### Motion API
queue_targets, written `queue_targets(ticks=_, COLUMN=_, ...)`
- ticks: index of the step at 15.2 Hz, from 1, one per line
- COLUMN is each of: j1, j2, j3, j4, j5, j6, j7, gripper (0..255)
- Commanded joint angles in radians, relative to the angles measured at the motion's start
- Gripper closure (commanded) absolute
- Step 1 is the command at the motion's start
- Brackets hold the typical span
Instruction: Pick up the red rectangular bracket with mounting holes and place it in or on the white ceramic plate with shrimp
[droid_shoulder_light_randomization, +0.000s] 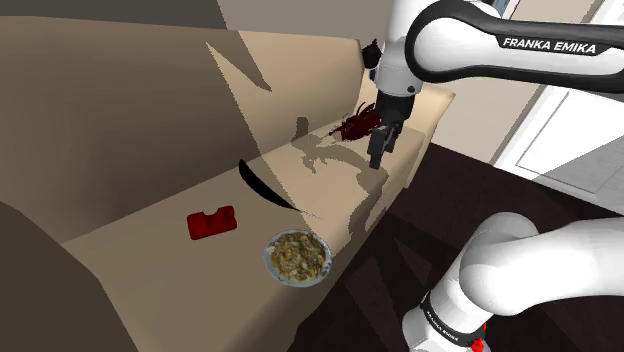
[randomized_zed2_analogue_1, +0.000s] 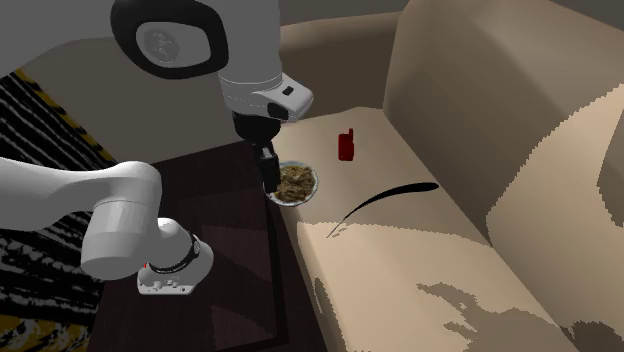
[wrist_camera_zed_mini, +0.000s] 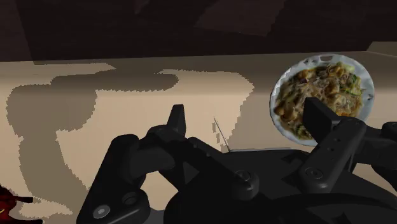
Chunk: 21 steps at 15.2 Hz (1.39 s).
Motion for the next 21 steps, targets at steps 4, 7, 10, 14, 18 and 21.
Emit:
queue_targets(ticks=4, j1=0.023, j2=0.096, j3=-0.004, j4=0.006, j5=0.002, j6=0.096, j7=-0.050, gripper=0)
queue_targets(ticks=7, j1=0.047, j2=0.197, j3=-0.006, j4=0.023, j5=0.005, j6=0.184, j7=-0.100, gripper=0)
queue_targets(ticks=10, j1=0.070, j2=0.300, j3=-0.004, j4=0.050, j5=0.010, j6=0.265, j7=-0.151, gripper=0)
queue_targets(ticks=14, j1=0.099, j2=0.440, j3=0.003, j4=0.102, j5=0.019, j6=0.359, j7=-0.217, gripper=0)
queue_targets(ticks=18, j1=0.126, j2=0.578, j3=0.017, j4=0.168, j5=0.026, j6=0.437, j7=-0.281, gripper=0)
queue_targets(ticks=21, j1=0.145, j2=0.679, j3=0.032, j4=0.226, j5=0.030, j6=0.484, j7=-0.328, gripper=0)
